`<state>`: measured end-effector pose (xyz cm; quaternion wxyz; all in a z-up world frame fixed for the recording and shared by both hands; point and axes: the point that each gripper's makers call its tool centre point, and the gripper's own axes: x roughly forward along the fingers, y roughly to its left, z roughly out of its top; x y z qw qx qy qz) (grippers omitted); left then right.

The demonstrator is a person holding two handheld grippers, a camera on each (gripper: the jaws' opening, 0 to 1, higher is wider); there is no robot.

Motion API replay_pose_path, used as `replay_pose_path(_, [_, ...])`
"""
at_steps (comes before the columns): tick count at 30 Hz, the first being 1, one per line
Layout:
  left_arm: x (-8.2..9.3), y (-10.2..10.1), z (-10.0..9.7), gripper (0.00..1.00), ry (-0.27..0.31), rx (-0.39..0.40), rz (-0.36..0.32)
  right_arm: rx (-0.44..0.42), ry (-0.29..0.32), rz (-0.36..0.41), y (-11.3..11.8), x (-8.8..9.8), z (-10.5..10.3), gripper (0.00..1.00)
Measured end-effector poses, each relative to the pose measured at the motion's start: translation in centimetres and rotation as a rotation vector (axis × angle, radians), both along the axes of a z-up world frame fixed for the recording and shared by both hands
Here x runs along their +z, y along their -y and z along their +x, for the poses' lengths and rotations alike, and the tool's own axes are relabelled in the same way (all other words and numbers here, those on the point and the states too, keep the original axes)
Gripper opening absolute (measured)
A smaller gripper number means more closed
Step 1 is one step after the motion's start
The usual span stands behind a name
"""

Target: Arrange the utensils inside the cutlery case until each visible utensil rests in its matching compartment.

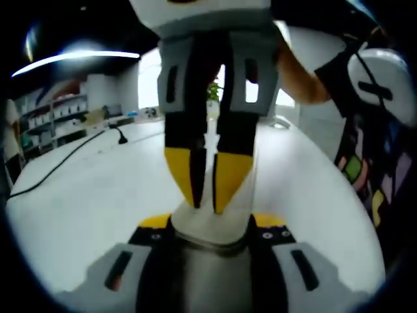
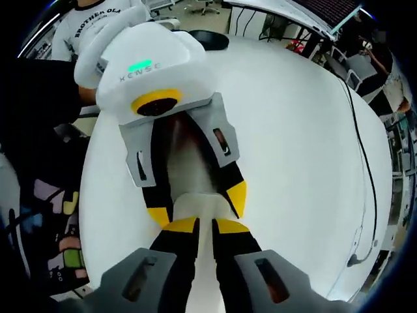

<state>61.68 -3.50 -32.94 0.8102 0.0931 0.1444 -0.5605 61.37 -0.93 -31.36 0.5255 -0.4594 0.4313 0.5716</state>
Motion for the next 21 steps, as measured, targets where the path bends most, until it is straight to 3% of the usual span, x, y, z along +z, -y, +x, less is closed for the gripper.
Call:
replay_pose_path(14, [-0.01,0.04,-0.04,0.48,0.002,0.007,0.007,0.044,-0.002,-0.075,0.46,-0.05,0.44,0.06])
replay_pose_path(21, [-0.01,-0.11,-0.11,0.48,0.002,0.003,0.004,0.02,-0.026,0.065,0.55,0.21,0.83,0.01])
